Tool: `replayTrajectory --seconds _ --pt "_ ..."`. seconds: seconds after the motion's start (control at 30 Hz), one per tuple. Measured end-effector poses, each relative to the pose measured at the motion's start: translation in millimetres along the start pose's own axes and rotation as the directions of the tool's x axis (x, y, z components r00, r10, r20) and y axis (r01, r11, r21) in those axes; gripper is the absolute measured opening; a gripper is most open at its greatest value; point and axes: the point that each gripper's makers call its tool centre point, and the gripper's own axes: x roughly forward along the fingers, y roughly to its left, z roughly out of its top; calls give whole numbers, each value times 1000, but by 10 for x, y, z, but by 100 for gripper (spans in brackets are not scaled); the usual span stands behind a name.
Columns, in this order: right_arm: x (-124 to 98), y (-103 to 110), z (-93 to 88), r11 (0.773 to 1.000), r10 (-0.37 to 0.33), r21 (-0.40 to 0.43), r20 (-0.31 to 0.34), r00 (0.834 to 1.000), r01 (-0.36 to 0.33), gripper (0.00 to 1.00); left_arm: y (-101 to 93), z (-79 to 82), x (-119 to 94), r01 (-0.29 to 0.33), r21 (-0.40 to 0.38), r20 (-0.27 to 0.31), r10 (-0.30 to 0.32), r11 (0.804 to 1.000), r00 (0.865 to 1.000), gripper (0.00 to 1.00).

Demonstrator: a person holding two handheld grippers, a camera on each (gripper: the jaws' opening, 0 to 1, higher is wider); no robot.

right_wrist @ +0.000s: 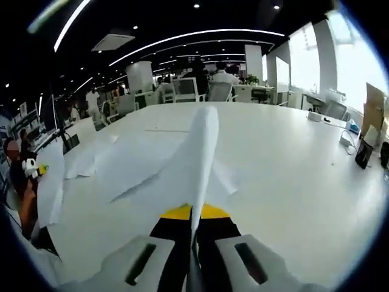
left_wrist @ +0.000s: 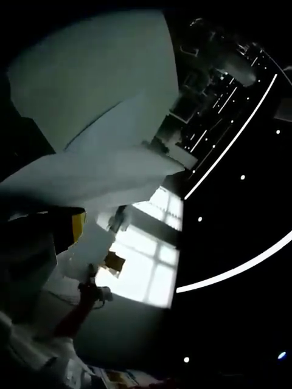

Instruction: Organize the stack of printing papers by aligning and flattening the scattered papers on the table

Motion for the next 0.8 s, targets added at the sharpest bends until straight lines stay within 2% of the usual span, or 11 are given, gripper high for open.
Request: replayTrajectory --seconds 0.37,0.8 --pt "-141 -107 174 1000 -20 -8 40 999 20 0 20 -2 2 -7 3 -3 7 1000 1000 6" --pt "-325 6 399 999 -22 -33 97 995 25 0 75 0 3 -18 -8 -12 18 1000 1000 6"
